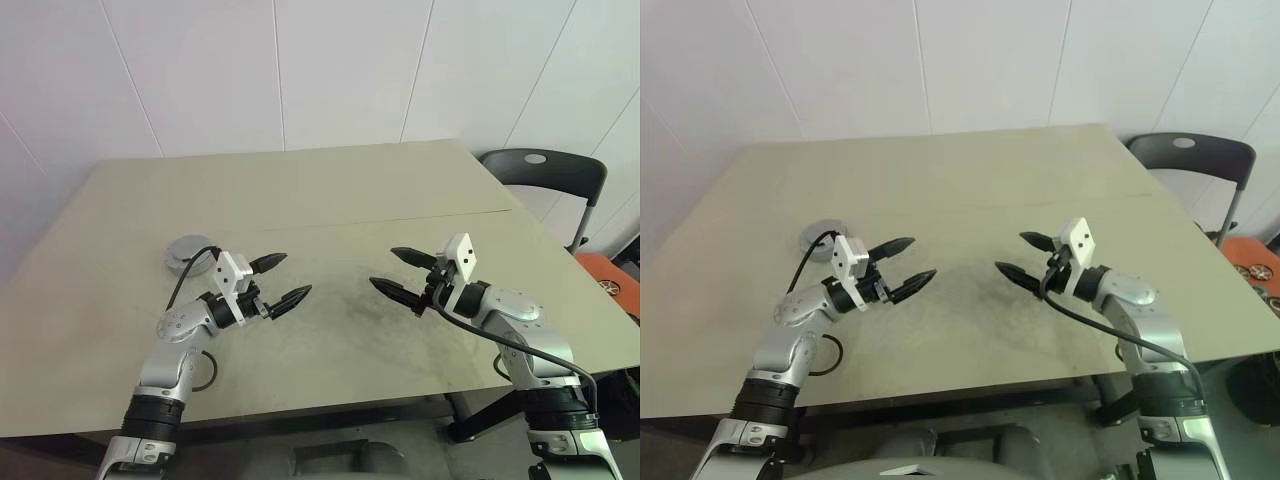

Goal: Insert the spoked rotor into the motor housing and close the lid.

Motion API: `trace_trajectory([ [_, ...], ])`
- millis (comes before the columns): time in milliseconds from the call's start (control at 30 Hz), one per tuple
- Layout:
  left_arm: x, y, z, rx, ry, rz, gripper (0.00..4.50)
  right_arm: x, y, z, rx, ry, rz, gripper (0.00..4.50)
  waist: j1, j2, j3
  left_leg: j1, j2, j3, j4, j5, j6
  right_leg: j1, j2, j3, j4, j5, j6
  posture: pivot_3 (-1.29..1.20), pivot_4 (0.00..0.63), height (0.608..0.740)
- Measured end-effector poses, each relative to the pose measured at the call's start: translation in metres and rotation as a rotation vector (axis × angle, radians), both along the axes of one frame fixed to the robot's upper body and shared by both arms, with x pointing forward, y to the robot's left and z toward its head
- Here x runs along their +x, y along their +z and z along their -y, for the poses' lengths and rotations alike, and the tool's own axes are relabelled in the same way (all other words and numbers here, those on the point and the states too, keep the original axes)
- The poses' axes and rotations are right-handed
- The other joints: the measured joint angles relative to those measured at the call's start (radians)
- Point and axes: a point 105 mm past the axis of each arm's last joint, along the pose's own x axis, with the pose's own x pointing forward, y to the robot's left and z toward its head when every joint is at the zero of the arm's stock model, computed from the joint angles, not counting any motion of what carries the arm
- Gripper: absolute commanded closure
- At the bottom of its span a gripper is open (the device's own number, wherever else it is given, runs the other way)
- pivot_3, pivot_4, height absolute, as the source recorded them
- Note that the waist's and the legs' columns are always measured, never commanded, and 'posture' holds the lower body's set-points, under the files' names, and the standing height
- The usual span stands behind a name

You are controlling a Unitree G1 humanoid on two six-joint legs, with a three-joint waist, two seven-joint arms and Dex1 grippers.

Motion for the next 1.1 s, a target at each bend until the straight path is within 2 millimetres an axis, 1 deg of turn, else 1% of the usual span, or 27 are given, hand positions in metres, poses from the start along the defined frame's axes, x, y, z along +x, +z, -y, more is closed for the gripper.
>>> trace_trajectory([
  [167, 0.001, -0.001, 0.000, 0.001, 0.001, -0.004, 0.00, 0.000, 0.000, 0.000, -0.005, -0.001, 0.008, 0.05, 0.000, 0.000, 0.000, 0.000, 0.000, 0.000, 0.000, 0.000, 0.000, 0.000, 0.000, 0.000, 0.000, 0.000, 0.000, 0.00, 0.000, 0.740],
  [533, 0.001, -0.012, -0.003, 0.015, 0.001, -0.010, 0.00, 0.001, 0.000, 0.001, -0.013, -0.003, 0.015, 0.05, 0.000, 0.000, 0.000, 0.000, 0.000, 0.000, 0.000, 0.000, 0.000, 0.000, 0.000, 0.000, 0.000, 0.000, 0.000, 0.00, 0.000, 0.740],
  [1100, 0.004, -0.009, -0.002, 0.017, 0.002, 0.005, 0.00, 0.001, -0.003, 0.003, -0.032, -0.012, 0.010, 0.05, 0.000, 0.000, 0.000, 0.000, 0.000, 0.000, 0.000, 0.000, 0.000, 0.000, 0.000, 0.000, 0.000, 0.000, 0.000, 0.00, 0.000, 0.740],
])
